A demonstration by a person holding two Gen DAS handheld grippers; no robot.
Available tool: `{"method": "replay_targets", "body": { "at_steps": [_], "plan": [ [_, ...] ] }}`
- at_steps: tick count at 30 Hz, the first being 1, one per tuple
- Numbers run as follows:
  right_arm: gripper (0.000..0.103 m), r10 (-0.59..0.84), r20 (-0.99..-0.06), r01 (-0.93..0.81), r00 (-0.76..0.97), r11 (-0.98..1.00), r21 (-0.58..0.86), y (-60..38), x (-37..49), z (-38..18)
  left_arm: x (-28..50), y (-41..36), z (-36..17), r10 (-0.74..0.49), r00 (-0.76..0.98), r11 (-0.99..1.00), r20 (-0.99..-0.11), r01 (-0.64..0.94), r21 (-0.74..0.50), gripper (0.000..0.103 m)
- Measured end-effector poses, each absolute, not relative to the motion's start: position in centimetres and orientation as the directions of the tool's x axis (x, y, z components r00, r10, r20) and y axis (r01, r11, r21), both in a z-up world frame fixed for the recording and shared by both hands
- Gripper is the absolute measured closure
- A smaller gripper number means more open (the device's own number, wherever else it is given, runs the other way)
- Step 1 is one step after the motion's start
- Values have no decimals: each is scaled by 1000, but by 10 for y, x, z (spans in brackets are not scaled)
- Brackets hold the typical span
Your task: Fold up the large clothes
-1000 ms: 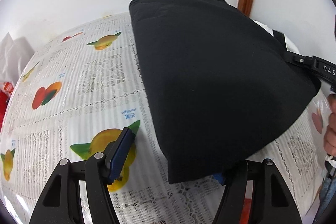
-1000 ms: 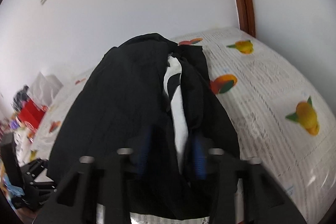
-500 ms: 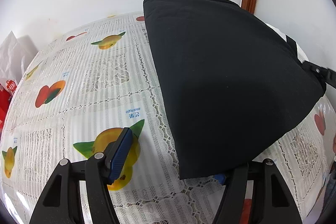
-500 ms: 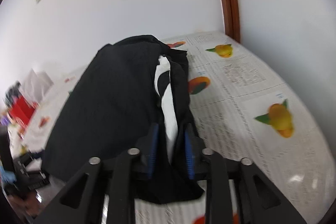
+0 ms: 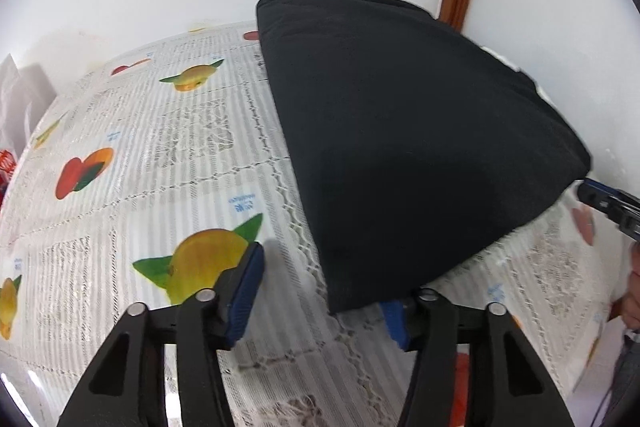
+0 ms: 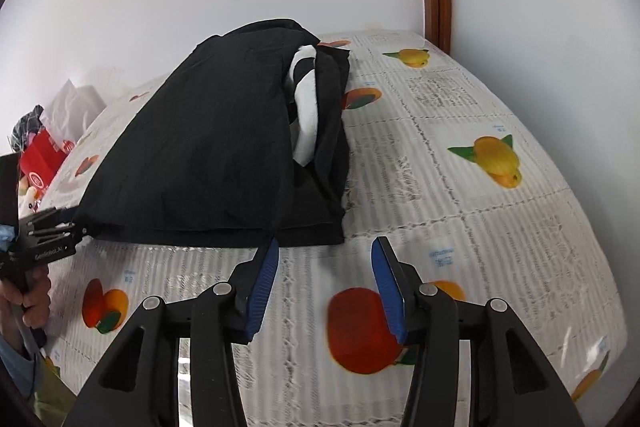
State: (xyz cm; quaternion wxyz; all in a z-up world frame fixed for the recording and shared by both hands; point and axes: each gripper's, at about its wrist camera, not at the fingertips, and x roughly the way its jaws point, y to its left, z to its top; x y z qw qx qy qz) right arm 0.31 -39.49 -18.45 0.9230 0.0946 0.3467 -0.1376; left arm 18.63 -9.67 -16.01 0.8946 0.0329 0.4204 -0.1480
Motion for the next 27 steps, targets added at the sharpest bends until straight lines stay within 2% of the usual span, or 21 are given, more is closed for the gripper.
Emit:
{"method": "replay_targets", "body": {
  "at_steps": [4,7,8,10,12,19,27],
  "plan": [
    [55,-174,-658,332,733,935,123,-399,15,-187,181,-96,-157,-269,600,945,-753,317,-85,65],
    [55,-181,-665,346,724,930,124,-400,28,-192,180,-98,-156,-298,590,937,-750,333,-111,77],
    [58,-181,-675,352,715,928,124,-400,33,-194,179,-99,-156,-307,587,934,-749,337,-119,81],
    [83,-179,-692,359,699,925,124,-400,42,-199,178,-99,-155,-302,591,936,-748,331,-117,82],
    [93,-184,-688,347,702,932,104,-396,48,-198,176,-97,-153,-302,597,937,-743,329,-117,85],
    [95,-148,-689,260,710,964,61,-366,77,-195,168,-64,-145,-264,629,957,-731,267,-115,86],
    [95,-74,-691,181,719,980,84,-314,126,-197,157,-2,-146,-189,644,981,-741,148,-122,86]
  ]
}}
